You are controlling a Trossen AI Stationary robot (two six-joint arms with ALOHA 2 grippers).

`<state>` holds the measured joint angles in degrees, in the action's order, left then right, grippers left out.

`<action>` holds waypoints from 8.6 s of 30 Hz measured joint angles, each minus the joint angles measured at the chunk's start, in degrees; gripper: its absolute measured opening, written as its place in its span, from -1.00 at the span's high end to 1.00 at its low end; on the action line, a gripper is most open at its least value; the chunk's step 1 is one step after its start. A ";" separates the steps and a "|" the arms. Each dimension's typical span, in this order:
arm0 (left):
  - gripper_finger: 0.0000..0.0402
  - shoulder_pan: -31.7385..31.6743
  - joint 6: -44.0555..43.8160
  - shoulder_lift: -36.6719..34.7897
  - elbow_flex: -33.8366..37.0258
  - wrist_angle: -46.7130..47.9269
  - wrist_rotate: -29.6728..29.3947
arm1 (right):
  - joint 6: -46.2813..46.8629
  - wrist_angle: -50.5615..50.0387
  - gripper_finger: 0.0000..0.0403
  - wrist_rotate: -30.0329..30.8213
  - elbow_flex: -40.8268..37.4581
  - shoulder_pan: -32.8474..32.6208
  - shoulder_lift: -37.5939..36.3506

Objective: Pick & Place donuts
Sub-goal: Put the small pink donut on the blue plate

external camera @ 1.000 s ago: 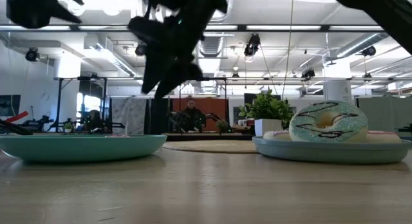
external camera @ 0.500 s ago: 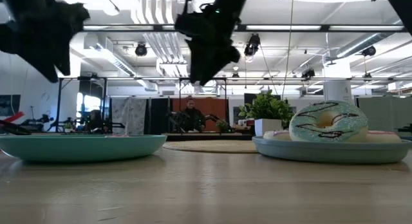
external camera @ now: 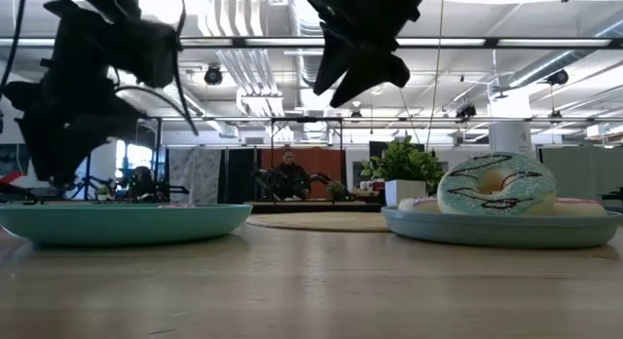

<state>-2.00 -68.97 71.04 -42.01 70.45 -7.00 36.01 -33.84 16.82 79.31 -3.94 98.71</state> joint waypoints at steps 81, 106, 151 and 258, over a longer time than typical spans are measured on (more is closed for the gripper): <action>0.31 -2.56 0.33 7.48 6.57 -15.66 0.04 | -2.39 2.07 0.15 1.05 -4.46 -1.05 0.01; 0.94 -2.56 2.92 7.42 5.95 -18.38 -3.31 | -2.14 2.33 0.15 1.00 -4.46 -1.05 0.01; 1.00 -2.18 20.03 4.72 -3.72 -77.02 30.06 | -38.21 18.82 -0.27 -10.07 -2.91 -2.01 -0.73; 0.43 40.19 50.65 1.03 -4.47 -32.28 -41.17 | 40.13 27.01 0.83 -44.27 16.43 9.09 25.72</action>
<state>38.19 -18.32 72.08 -46.48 38.17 -48.16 76.14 -6.83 -27.45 95.74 5.15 124.42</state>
